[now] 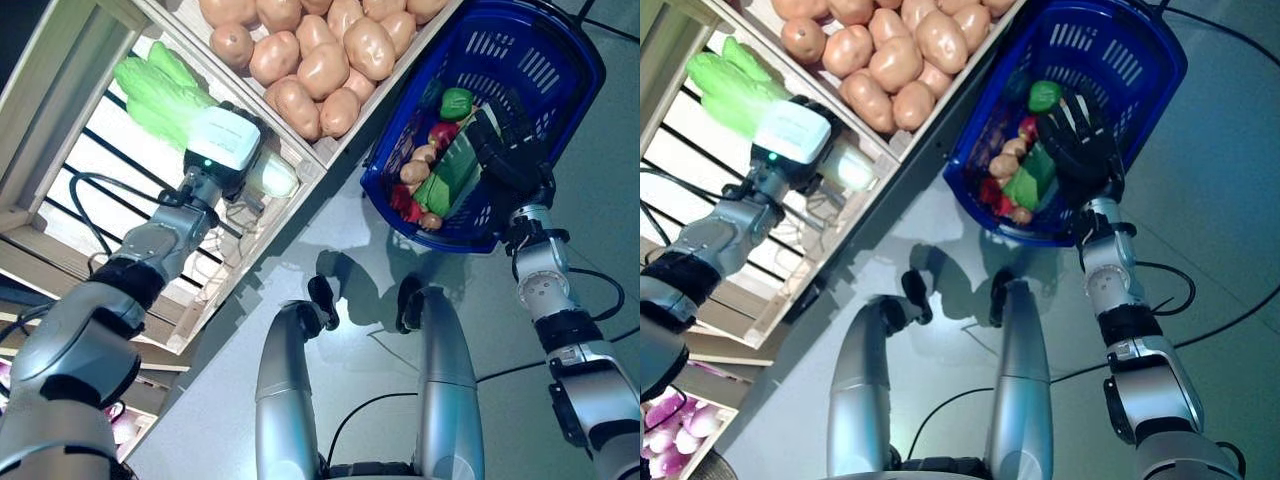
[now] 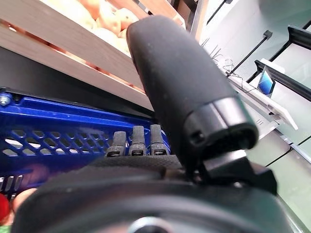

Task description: Put vegetables into the basket

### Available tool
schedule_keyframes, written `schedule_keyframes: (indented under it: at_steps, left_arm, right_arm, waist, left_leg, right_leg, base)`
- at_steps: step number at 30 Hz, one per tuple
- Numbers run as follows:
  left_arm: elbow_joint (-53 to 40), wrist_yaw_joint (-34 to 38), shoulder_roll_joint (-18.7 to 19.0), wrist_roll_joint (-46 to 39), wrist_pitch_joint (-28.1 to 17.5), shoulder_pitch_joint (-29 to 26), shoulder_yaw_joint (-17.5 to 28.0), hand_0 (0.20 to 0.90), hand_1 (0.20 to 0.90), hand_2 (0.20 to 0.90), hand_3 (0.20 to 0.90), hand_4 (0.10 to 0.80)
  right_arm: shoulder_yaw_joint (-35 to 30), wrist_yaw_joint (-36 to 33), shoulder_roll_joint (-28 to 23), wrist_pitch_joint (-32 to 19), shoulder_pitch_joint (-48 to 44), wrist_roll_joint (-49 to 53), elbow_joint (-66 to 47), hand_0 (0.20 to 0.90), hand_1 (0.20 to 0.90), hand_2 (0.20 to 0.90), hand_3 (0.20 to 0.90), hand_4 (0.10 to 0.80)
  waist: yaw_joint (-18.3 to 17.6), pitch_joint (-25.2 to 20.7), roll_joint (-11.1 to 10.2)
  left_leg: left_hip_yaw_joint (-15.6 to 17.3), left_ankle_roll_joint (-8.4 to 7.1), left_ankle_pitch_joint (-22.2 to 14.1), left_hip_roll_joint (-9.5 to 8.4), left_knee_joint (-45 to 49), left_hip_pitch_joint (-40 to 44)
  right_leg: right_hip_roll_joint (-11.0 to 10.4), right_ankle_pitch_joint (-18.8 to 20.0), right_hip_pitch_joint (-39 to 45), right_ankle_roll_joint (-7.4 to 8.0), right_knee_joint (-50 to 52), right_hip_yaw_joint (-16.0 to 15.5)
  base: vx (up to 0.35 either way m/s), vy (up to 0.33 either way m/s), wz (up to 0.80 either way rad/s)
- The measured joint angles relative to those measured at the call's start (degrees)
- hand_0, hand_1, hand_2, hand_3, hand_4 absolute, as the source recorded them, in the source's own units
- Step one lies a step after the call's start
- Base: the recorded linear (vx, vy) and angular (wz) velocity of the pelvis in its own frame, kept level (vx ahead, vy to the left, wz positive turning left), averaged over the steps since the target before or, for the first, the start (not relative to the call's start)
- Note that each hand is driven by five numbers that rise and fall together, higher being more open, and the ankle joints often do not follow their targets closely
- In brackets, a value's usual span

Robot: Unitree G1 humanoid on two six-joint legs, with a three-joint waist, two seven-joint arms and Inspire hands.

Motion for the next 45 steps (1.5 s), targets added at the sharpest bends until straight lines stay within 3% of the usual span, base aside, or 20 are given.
schedule_keyframes:
  at_steps: [9, 10, 11, 12, 19, 23, 30, 32, 37, 42, 45]
  left_arm:
    - [-0.99, -2.50, 0.27, 7.28, 0.97, -4.33, -2.61, 0.900, 0.900, 0.900, 0.900, 0.800]
    - [-1.95, -3.45, 0.45, 8.08, 1.05, -4.93, -2.56, 0.684, 0.684, 0.684, 0.684, 0.656]
    - [-2.54, -3.99, 0.61, 8.70, 1.04, -5.35, -2.57, 0.566, 0.566, 0.566, 0.566, 0.577]
    - [-3.17, -4.89, 0.73, 9.13, 1.02, -5.78, -2.61, 0.300, 0.300, 0.300, 0.300, 0.400]
    - [-6.63, -7.65, 2.60, 7.93, 0.91, -8.08, -3.54, 0.300, 0.300, 0.300, 0.300, 0.400]
    - [-5.44, -7.10, 2.25, 2.04, -0.25, -7.63, -2.83, 0.300, 0.300, 0.300, 0.300, 0.400]
    - [2.30, -6.85, -2.55, -7.97, -2.39, -0.32, 2.97, 0.300, 0.300, 0.300, 0.300, 0.400]
    - [2.91, -6.77, -2.93, -10.72, -3.43, 3.95, 5.46, 0.300, 0.300, 0.300, 0.300, 0.400]
    - [1.83, -6.12, -3.54, -12.06, -6.71, 12.56, 7.71, 0.300, 0.300, 0.300, 0.300, 0.400]
    - [-3.19, -5.75, -3.81, -13.47, -8.42, 17.35, 10.39, 0.300, 0.300, 0.300, 0.300, 0.400]
    - [-5.34, -5.57, -4.45, -17.59, -9.42, 19.79, 14.53, 0.300, 0.300, 0.300, 0.300, 0.400]
  right_arm:
    - [0.09, -0.16, -0.10, -0.02, -0.42, 1.03, 1.02, 0.900, 0.900, 0.900, 0.900, 0.800]
    - [0.11, -0.16, -0.09, -0.02, -0.45, 1.03, 1.03, 0.900, 0.900, 0.900, 0.900, 0.800]
    - [0.11, -0.16, -0.09, -0.02, -0.48, 1.03, 1.03, 0.900, 0.900, 0.900, 0.900, 0.800]
    - [0.12, -0.16, -0.08, -0.02, -0.48, 1.03, 1.04, 0.900, 0.900, 0.900, 0.900, 0.800]
    - [0.13, -0.16, 0.11, -0.11, -0.62, 1.17, 0.99, 0.900, 0.900, 0.900, 0.900, 0.800]
    - [0.11, -0.16, 0.86, -0.15, -0.51, 1.17, 1.05, 0.900, 0.900, 0.900, 0.900, 0.800]
    - [0.11, -1.13, 2.99, -1.99, 1.20, 0.54, 0.97, 0.900, 0.900, 0.900, 0.900, 0.800]
    - [0.04, -4.29, 3.70, -2.75, 2.83, -3.45, 0.87, 0.900, 0.900, 0.900, 0.900, 0.800]
    - [-0.39, -11.39, 5.69, -3.10, 8.14, -10.95, -0.15, 0.900, 0.900, 0.900, 0.900, 0.800]
    - [-0.57, -14.25, 7.82, -3.17, 12.14, -14.33, -4.70, 0.900, 0.900, 0.900, 0.900, 0.800]
    - [-0.27, -14.32, 9.18, -3.17, 13.99, -17.58, -6.62, 0.900, 0.900, 0.900, 0.900, 0.800]
  waist:
    - [1.03, -0.04, -0.13]
    - [1.37, -0.03, -0.18]
    - [1.45, -0.03, -0.20]
    - [1.46, -0.02, -0.22]
    - [1.01, -0.04, -1.36]
    - [0.73, -0.02, -1.40]
    - [-0.68, -0.02, -2.26]
    - [-0.98, 0.05, -3.47]
    - [-1.00, -0.02, -5.85]
    - [-0.25, -0.10, -6.53]
    - [-0.13, -0.17, -6.66]
  left_leg:
    - [-0.41, 0.77, -0.20, 0.15, 1.11, -2.83]
    - [-0.64, 0.77, -0.20, 0.11, 1.28, -3.49]
    - [-0.71, 0.86, -0.15, 0.06, 1.32, -3.85]
    - [-0.76, 1.09, 0.00, -0.04, 1.35, -4.18]
    - [-0.66, 2.07, -0.18, -0.53, 2.00, -5.18]
    - [-0.71, 2.31, -0.34, -0.54, 2.56, -4.65]
    - [-0.56, 2.37, -0.48, -0.55, 0.77, 1.72]
    - [-0.42, 1.98, -0.21, -0.73, -1.14, 5.60]
    - [-0.55, 1.06, 0.71, -1.92, -7.49, 17.04]
    - [-0.80, 0.12, 2.32, -3.54, -14.40, 27.18]
    - [-0.95, -0.51, 3.16, -3.93, -18.40, 32.80]
  right_leg:
    - [0.15, 0.82, -2.35, 0.34, 0.13, 0.07]
    - [0.15, 0.89, -2.87, 0.25, 0.13, 0.07]
    - [0.14, 0.87, -3.11, 0.30, 0.13, 0.07]
    - [0.15, 0.96, -3.30, 0.47, 0.13, 0.10]
    - [0.25, 1.70, -3.82, 1.21, -0.17, 0.78]
    - [0.38, 2.01, -2.88, 1.72, -0.36, 0.66]
    - [0.65, 2.20, 3.64, 2.03, -2.47, 0.58]
    - [0.72, 2.28, 7.46, 2.14, -4.12, 0.35]
    - [0.64, 2.38, 18.94, 2.33, -9.54, -0.41]
    - [0.32, 2.56, 29.07, 2.60, -14.97, -1.71]
    - [0.21, 2.66, 34.88, 2.60, -18.19, -3.03]
  base:
    - [-0.018, -0.010, -0.01]
    - [-0.027, -0.011, 0.04]
    - [-0.025, -0.016, 0.08]
    - [-0.024, -0.014, 0.09]
    - [-0.004, -0.005, 0.00]
    - [-0.001, -0.001, -0.02]
    - [0.019, 0.019, -0.01]
    - [0.065, 0.052, 0.03]
    - [0.057, 0.039, 0.08]
    - [0.081, 0.028, 0.10]
    - [0.109, -0.001, 0.12]
